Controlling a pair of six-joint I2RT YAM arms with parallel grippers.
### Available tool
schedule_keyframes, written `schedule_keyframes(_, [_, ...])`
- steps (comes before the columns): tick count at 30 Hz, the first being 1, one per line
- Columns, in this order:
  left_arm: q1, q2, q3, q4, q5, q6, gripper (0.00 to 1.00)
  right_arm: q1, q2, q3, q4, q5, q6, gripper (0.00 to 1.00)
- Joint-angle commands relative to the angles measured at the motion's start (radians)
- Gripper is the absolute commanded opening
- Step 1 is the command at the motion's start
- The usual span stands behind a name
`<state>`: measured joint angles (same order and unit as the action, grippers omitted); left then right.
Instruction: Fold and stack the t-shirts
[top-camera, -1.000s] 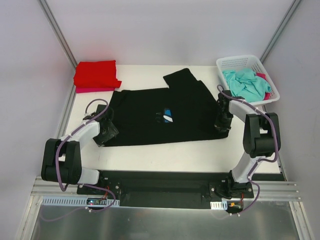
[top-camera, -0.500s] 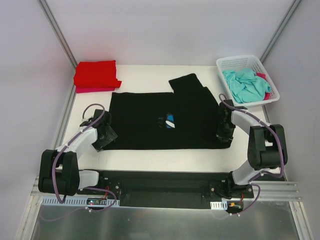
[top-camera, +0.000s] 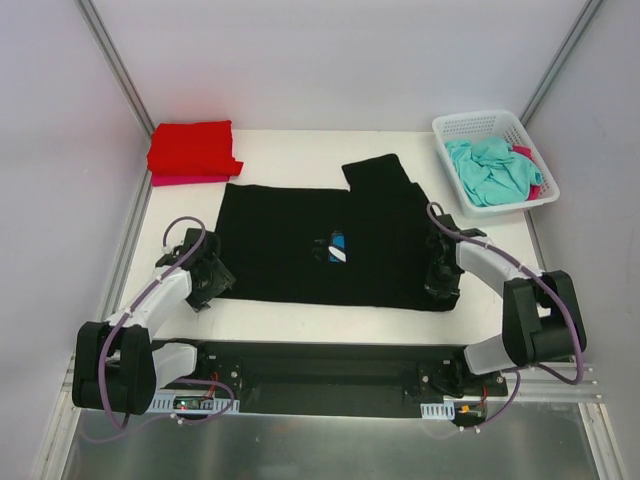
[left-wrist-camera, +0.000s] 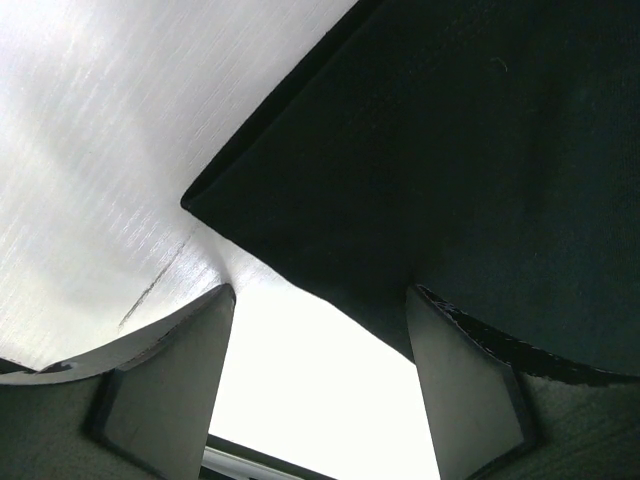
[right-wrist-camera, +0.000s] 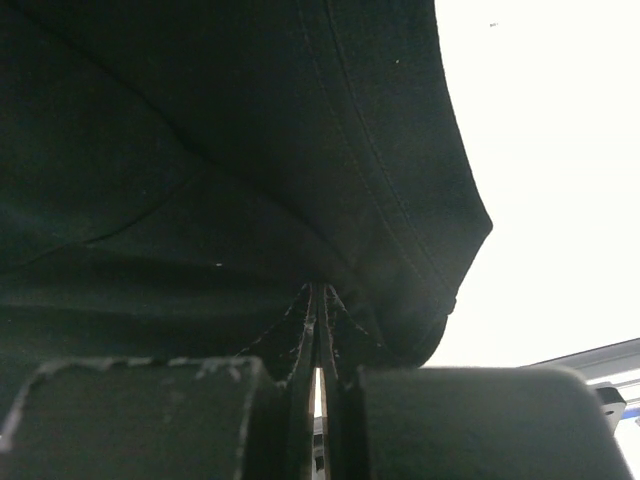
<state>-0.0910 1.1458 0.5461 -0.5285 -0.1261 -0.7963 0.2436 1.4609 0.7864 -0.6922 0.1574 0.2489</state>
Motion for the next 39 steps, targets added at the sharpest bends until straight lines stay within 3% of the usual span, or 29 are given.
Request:
schedule_keyframes(1, [-0.013, -0.018, -0.037, -0.038, 0.033, -0.012, 0.7, 0.011, -0.059, -0.047, -0.026, 0.004, 0.044, 0.01])
schedule_keyframes(13, [-0.032, -0.124, 0.003, -0.126, 0.031, -0.017, 0.71, 0.016, -0.184, -0.012, -0.118, 0.076, 0.066, 0.01])
schedule_keyframes(20, [-0.091, -0.112, 0.228, -0.192, -0.055, 0.028, 0.73, 0.028, -0.235, 0.114, -0.118, 0.044, 0.026, 0.03])
schedule_keyframes(23, [-0.125, -0.058, 0.339, -0.191, -0.061, 0.043, 0.74, 0.029, -0.194, 0.195, -0.093, 0.008, -0.006, 0.03])
schedule_keyframes(28, [-0.17, 0.17, 0.539, -0.139, -0.012, 0.118, 0.75, 0.029, -0.035, 0.373, -0.043, -0.074, -0.089, 0.01])
schedule_keyframes(32, [-0.191, 0.331, 0.624, -0.053, -0.018, 0.158, 0.74, 0.028, 0.064, 0.451, 0.07, -0.114, -0.149, 0.01])
schedule_keyframes(39, [-0.196, 0.564, 0.748, 0.059, -0.003, 0.197, 0.73, -0.01, 0.295, 0.637, 0.103, -0.148, -0.221, 0.01])
